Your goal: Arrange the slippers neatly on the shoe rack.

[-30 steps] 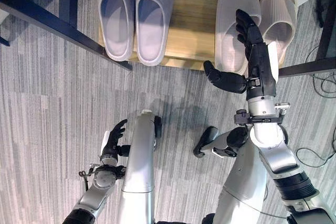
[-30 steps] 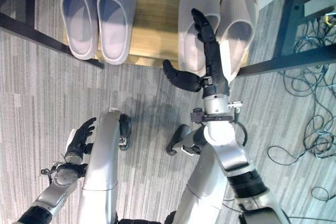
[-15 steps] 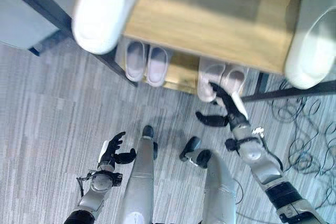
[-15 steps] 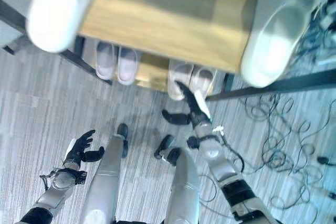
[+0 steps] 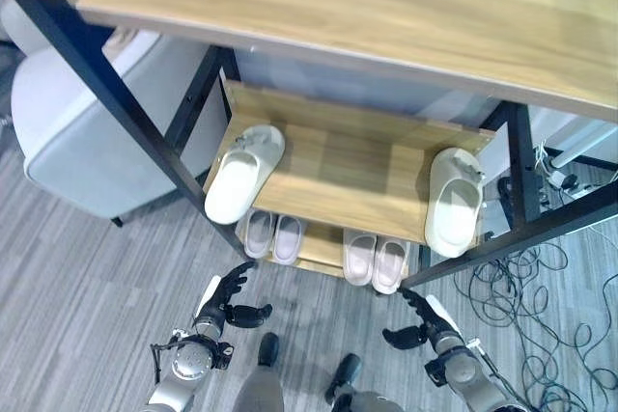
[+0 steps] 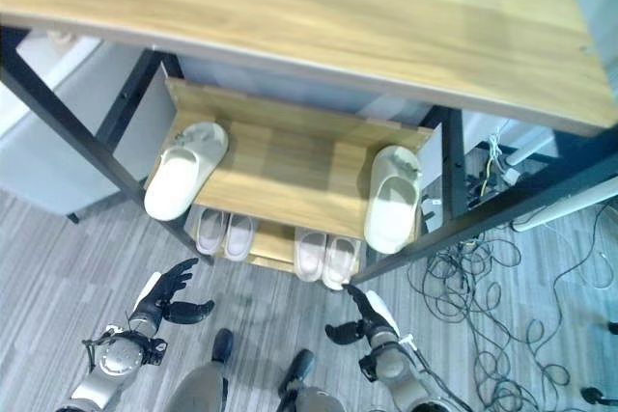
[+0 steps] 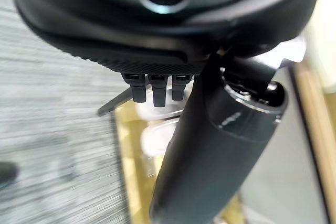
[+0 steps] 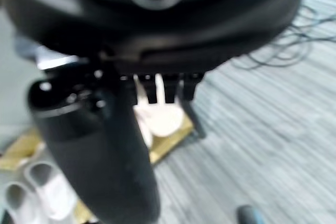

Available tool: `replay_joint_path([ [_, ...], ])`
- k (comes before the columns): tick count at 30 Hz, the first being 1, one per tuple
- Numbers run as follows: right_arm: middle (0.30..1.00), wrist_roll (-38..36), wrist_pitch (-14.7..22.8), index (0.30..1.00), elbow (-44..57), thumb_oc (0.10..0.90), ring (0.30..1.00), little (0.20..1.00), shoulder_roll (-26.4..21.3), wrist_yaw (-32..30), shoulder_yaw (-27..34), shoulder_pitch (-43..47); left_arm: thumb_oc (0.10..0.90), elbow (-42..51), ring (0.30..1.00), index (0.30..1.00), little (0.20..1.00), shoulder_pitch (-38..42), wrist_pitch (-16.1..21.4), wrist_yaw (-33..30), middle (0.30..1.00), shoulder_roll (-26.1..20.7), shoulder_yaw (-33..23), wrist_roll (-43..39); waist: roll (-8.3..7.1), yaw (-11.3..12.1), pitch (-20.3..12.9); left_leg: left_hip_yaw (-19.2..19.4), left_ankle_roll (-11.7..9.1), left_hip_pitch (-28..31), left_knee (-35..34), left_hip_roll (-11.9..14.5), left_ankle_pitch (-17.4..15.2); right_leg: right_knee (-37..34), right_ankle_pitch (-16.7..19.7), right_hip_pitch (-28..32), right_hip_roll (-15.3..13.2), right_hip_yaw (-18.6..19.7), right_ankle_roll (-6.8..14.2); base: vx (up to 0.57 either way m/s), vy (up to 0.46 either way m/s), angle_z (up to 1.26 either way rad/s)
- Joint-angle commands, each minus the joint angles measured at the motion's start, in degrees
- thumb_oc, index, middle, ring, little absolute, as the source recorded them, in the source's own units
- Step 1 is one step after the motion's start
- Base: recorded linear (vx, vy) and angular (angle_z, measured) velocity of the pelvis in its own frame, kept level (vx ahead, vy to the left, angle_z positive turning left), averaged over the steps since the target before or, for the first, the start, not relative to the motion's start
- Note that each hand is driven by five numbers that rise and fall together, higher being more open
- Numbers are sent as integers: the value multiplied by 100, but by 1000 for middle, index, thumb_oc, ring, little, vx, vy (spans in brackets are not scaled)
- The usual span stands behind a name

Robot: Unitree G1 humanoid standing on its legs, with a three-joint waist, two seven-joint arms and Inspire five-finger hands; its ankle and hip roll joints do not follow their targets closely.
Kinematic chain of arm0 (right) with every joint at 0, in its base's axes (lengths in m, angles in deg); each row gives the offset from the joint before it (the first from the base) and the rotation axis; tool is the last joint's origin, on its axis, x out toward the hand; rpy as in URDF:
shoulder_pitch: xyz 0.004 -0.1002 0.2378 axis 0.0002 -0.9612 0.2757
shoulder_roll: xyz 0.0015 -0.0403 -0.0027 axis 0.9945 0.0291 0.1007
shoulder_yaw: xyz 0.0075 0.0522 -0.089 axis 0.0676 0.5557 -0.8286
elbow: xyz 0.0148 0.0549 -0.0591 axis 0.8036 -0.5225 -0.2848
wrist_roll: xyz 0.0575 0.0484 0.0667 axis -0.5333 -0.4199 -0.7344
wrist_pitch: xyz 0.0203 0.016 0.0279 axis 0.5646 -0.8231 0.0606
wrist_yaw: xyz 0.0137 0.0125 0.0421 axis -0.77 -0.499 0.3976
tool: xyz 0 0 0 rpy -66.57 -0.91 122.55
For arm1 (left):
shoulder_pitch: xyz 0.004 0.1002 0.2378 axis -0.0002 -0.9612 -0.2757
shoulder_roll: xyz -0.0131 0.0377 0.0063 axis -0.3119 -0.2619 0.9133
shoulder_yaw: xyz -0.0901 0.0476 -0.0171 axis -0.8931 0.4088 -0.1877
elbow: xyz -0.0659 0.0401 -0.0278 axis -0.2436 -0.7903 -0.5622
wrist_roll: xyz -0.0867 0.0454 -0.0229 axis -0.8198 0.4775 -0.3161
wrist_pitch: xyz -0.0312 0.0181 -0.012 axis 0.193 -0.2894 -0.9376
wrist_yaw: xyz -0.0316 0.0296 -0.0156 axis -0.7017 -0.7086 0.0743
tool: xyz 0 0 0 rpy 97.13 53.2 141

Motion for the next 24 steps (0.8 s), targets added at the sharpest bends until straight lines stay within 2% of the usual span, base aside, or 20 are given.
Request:
replay_joint_path([
  [1,900,77,154,900,19,800,900,900,-35,-71,146,-135,800,527,900,900,900,108,429,52,900,-107,-47,172,-8,-27,-457,-123,-474,-346,-406,30,572,43,-672,171,-88,206,432,31,-31,-15],
  [4,900,112,99,900,-268,800,900,900,44,-82,204,-214,800,833,900,900,900,0,430,112,900,-125,-92,187,90,-77,-529,-16,-480,-214,-406,11,539,38,-736,271,-122,289,449,32,-13,-16],
  [5,900,112,50,900,-467,800,900,900,104,-116,267,-243,800,1068,900,900,900,-61,445,124,900,-118,-139,200,178,-114,-561,36,-471,-145,-406,-5,511,38,-753,293,-147,338,468,41,15,-8],
  [12,900,93,-54,900,-715,800,900,900,202,-128,376,-348,800,1843,900,900,900,-218,537,168,900,-49,-391,11,349,-190,-575,179,-428,22,-406,-44,423,38,-726,364,-220,499,521,16,19,-12],
  [24,900,70,-58,900,-780,800,900,900,324,-103,266,-408,800,2457,900,900,900,182,648,-224,900,-47,-751,177,292,-253,-610,219,-400,142,-406,-15,294,38,-727,442,-232,550,551,3,1,-3],
])
